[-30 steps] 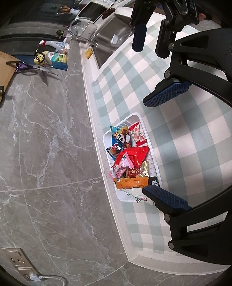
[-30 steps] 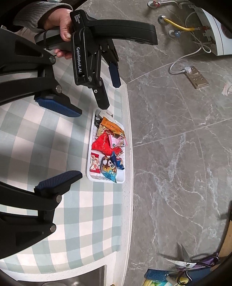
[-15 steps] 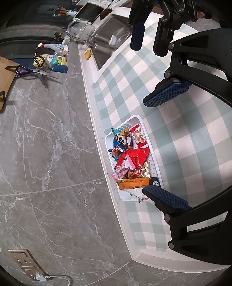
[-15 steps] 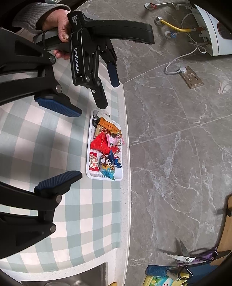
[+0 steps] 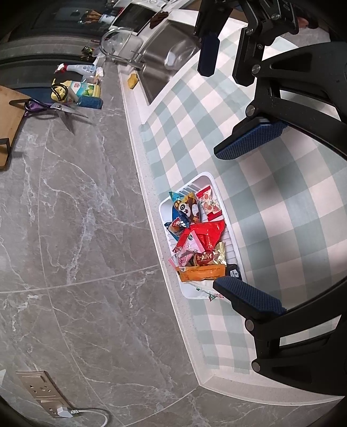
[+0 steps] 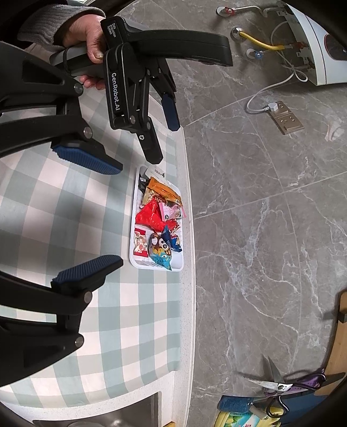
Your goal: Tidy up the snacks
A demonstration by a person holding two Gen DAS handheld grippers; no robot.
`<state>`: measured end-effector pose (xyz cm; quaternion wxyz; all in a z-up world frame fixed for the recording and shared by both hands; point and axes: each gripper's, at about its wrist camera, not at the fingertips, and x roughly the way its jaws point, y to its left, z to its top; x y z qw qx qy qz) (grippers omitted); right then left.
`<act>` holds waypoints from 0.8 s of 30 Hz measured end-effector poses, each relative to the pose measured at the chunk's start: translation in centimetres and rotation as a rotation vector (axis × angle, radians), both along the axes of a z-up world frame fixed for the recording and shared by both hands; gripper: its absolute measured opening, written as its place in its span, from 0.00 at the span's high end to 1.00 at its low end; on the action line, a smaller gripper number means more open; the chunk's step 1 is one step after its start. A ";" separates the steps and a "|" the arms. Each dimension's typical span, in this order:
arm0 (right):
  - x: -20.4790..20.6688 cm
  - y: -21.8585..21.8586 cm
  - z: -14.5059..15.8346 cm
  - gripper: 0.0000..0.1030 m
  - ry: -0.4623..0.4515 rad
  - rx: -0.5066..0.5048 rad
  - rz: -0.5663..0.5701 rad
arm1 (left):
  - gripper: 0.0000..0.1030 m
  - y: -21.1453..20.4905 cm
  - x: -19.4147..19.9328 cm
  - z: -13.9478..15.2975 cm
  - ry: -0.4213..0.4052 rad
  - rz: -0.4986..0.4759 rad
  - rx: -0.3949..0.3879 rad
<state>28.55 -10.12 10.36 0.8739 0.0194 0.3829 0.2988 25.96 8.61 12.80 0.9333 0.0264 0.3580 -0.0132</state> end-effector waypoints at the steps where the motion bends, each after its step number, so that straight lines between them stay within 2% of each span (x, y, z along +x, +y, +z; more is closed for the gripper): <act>1: 0.0 0.0 0.0 0.36 -0.002 -0.001 -0.001 | 0.13 0.0 0.0 0.0 -0.002 0.001 0.000; 10: 0.0 0.0 -0.1 0.36 -0.002 0.000 0.000 | 0.13 -0.2 -0.1 0.3 -0.008 0.000 0.007; 16: -0.2 0.1 -0.1 0.36 -0.002 0.001 -0.003 | 0.13 -0.6 -0.2 0.4 -0.024 0.003 0.039; 21: -0.3 0.1 -0.1 0.36 -0.001 0.003 -0.002 | 0.13 -0.3 -0.3 0.4 -0.029 0.010 0.016; 24: -0.4 0.2 -0.2 0.36 0.002 0.006 -0.001 | 0.13 -0.3 -0.3 0.3 -0.036 0.029 0.045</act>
